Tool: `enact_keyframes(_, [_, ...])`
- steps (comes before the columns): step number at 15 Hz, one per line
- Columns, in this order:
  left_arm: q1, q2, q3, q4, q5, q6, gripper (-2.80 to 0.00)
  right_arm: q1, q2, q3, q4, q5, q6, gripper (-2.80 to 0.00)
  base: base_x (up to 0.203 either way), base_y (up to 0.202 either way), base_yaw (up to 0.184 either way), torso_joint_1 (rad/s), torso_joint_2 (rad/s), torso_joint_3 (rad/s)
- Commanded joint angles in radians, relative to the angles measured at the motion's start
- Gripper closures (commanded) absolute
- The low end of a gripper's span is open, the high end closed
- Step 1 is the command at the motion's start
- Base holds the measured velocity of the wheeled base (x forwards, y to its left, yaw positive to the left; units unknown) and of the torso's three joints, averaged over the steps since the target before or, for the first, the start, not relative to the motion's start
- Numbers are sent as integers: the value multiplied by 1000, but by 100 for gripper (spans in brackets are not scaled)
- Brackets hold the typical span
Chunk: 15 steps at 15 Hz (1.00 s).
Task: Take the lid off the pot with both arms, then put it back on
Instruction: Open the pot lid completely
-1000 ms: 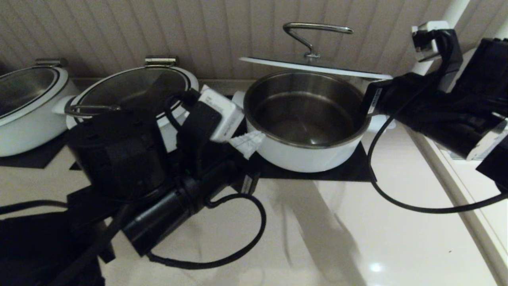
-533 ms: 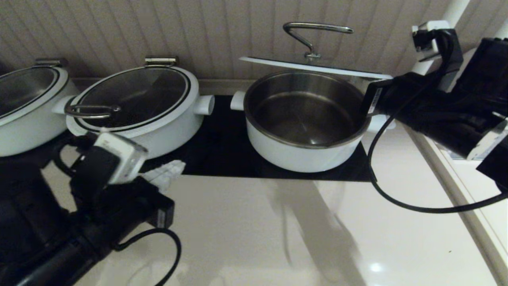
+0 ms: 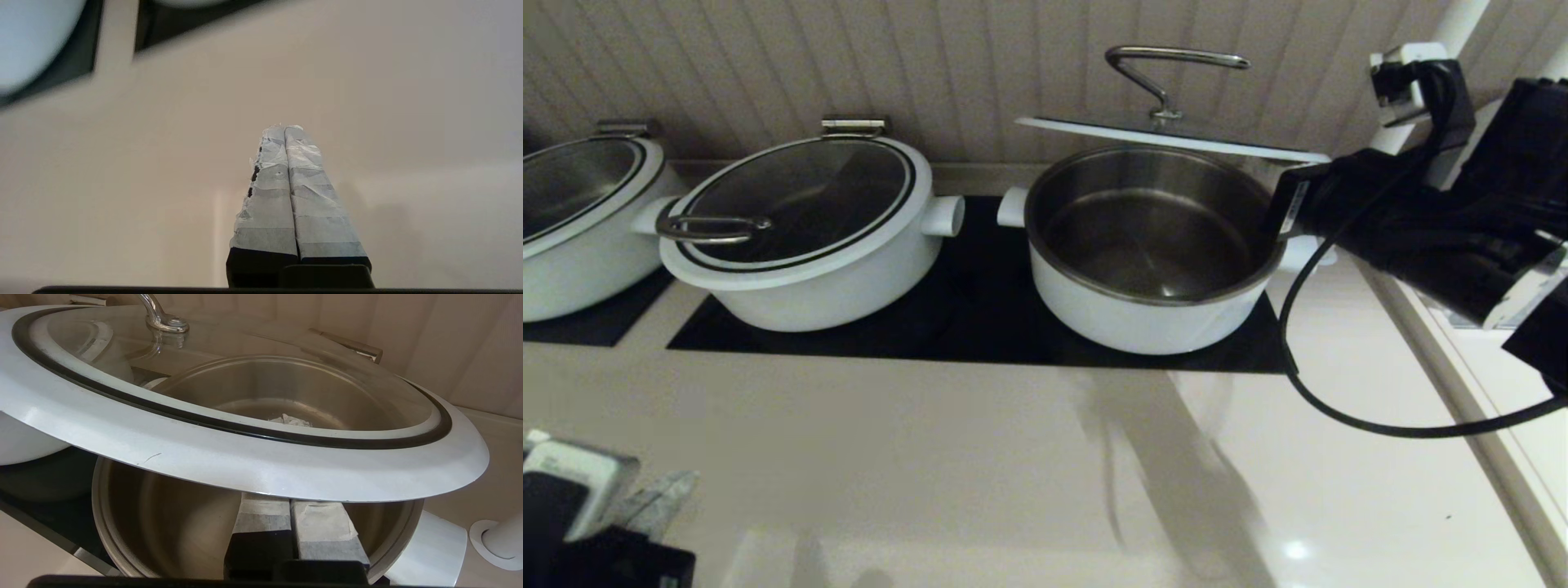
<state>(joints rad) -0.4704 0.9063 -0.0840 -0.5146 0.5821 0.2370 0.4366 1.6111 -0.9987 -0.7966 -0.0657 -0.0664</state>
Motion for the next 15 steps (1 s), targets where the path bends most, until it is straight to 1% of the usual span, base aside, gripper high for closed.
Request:
enact_keyframes(1, [2, -169, 44, 59, 1, 0, 0, 1, -2, 0, -6, 0, -6, 0, 0, 0, 0, 0, 0, 0])
enact_keyframes(2, [2, -249, 57, 106, -29, -6, 0, 1, -2, 0, -6, 2, -11, 0, 0, 0, 0, 0, 0, 0])
enact_keyframes(3, [2, -347, 64, 166, -83, -14, 0, 1, -2, -1, -6, 7, -12, 0, 0, 0, 0, 0, 0, 0])
enact_keyframes(5, [2, -546, 59, 304, -213, -27, 0, 1, -2, -12, -6, 9, -12, 0, 0, 0, 0, 0, 0, 0])
enact_keyframes(6, [2, -606, 56, 358, -284, -35, 0, 1, -2, -17, -4, 9, -12, 0, 0, 0, 0, 0, 0, 0])
enact_keyframes(8, [2, -632, 68, 425, -532, -58, 0, 1, -2, -24, -3, 10, -12, 0, 0, 0, 0, 0, 0, 0])
enact_keyframes(9, [2, -628, 78, 480, -610, -76, 0, 1, -2, -26, -3, 9, -13, 0, 0, 0, 0, 0, 0, 0])
enact_keyframes(10, [3, -626, 76, 539, -621, -112, 0, 1, -2, -28, -3, 9, -13, 0, 0, 0, 0, 0, 0, 0])
enact_keyframes(12, [3, -626, 75, 542, -615, -194, 0, 0, -3, -35, -3, 9, -13, 0, 0, 0, 0, 0, 0, 0])
enact_keyframes(13, [3, -626, 75, 542, -607, -213, 0, -1, -4, -35, -3, 9, -13, 0, 0, 0, 0, 0, 0, 0])
enact_keyframes(15, [3, -626, 75, 542, -605, -216, 0, -1, -10, -34, -3, 9, -13, 0, 0, 0, 0, 0, 0, 0])
